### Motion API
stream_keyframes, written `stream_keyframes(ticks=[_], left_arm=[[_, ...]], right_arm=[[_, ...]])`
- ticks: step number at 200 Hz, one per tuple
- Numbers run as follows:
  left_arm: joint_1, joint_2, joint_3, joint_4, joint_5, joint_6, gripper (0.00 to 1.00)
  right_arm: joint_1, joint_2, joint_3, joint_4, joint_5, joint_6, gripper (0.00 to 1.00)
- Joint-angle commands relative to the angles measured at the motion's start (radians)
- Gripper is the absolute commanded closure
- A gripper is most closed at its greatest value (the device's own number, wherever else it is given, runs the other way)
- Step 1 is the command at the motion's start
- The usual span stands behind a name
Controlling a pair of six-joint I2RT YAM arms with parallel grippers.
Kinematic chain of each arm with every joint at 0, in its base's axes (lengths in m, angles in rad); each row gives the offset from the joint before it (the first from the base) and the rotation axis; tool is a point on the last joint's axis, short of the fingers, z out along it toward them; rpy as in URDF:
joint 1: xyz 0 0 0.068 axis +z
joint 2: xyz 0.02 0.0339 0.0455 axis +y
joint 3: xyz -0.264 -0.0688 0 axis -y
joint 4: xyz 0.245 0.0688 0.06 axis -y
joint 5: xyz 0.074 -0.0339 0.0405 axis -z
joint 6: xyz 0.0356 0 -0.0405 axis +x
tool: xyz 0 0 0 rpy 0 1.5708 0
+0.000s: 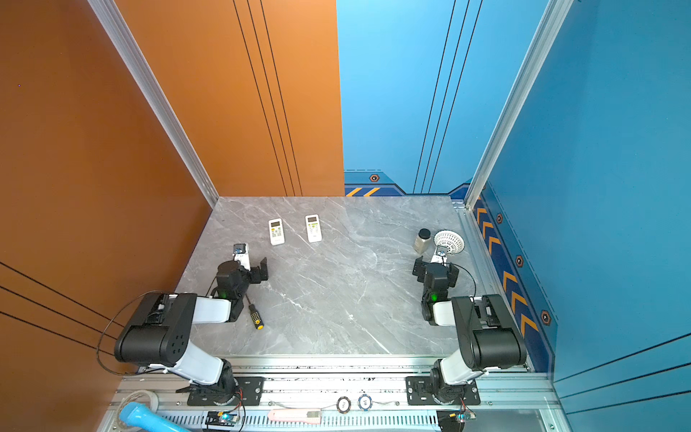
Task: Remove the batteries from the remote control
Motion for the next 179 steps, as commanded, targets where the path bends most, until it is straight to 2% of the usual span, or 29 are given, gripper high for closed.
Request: stream_keyframes(ticks=[1,91,100,107,117,142,159,179], left_arm=[[-0.002,-0.006,0.008,-0.006,-0.02,0.002,0.02],[-0.001,-0.034,0.008,-0.018,-0.017,0.005,0.02],[-0.008,-0.098,0.014,-0.084,-0.023,0.016,0.02],[-0.02,-0.168,0.028,-0.159,-0.04,0.021,0.02],[-0.043,-0.276,0.062,-0.312,-0.092,0.005,0.02],[-0.098,-0.496,0.216,-0.743,-0.14,-0.088,0.02],[-0.149,-0.61,0.297,-0.942,-0.168,-0.192,0.02],[-0.174,-0.676,0.456,-1.234,-0.111,-0.408,0.02]], right_arm=[[-0.003,-0.007,0.012,-0.005,-0.013,-0.005,0.0],[0.005,-0.035,0.02,-0.018,-0.009,-0.014,0.0],[0.02,-0.1,0.042,-0.112,-0.03,-0.04,0.0],[0.046,-0.174,0.091,-0.261,-0.004,-0.05,0.0],[0.072,-0.272,0.184,-0.556,0.033,0.001,0.0],[0.075,-0.431,0.364,-0.999,-0.059,0.154,0.0],[0.075,-0.504,0.451,-1.207,-0.167,0.2,0.0],[0.061,-0.565,0.561,-1.456,-0.277,0.298,0.0]])
